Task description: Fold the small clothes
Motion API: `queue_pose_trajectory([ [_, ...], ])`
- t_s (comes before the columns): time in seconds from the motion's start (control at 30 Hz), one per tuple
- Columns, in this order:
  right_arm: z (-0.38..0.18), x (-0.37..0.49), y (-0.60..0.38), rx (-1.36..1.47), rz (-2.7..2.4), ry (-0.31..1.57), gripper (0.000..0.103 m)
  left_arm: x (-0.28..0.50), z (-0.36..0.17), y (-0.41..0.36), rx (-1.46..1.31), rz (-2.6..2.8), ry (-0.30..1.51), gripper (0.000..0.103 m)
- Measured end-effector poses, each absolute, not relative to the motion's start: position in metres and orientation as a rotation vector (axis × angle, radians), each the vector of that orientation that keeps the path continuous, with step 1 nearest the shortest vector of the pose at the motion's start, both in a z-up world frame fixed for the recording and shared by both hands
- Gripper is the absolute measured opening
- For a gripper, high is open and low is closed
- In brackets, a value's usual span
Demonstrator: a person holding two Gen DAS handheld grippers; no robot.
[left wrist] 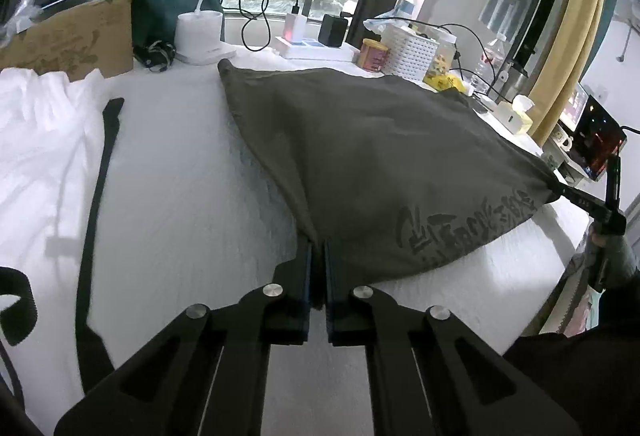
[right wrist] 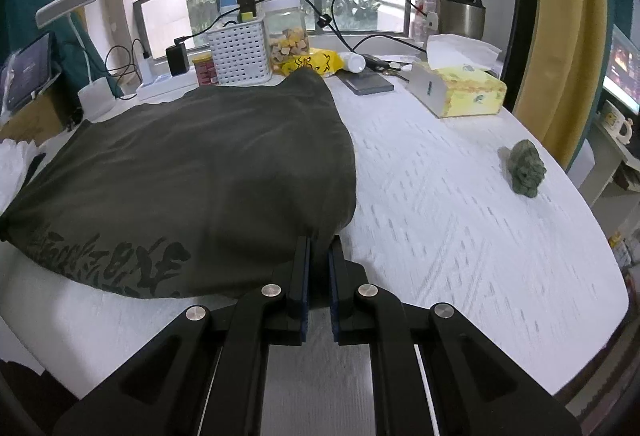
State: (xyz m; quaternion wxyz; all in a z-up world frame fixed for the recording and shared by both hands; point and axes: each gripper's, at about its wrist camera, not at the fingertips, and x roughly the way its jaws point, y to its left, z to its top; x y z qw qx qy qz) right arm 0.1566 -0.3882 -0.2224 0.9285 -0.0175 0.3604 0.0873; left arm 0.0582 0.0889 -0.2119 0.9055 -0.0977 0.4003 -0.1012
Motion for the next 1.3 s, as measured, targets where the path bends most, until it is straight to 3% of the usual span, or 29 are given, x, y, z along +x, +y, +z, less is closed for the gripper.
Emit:
queue_pose_trajectory([
  [1.1, -0.253, 0.116, -0.404, -0.009, 0.155, 0.744, 0.009, 0.034, -0.229, 0.09, -0.24, -0.15, 0.862, 0.006],
  [1.13, -0.253, 0.116, -0.405, -0.007, 0.155, 0.744, 0.009, 0.035, -0.23, 0.089, -0.242, -0.152, 0.866, 0.011],
  [1.2, -0.254, 0.116, -0.406, -0.005, 0.155, 0.745, 0.009, 0.04, -0.232, 0.086, -0.241, -0.148, 0.876, 0.045],
  [1.27, -0.255, 0.117, -0.407, -0.003, 0.155, 0.744, 0.009, 0.043, -0.234, 0.085, -0.255, -0.155, 0.875, 0.056],
  [1.3, -0.255, 0.117, -0.408, -0.002, 0.153, 0.743, 0.009, 0.045, -0.235, 0.084, -0.26, -0.159, 0.88, 0.057],
])
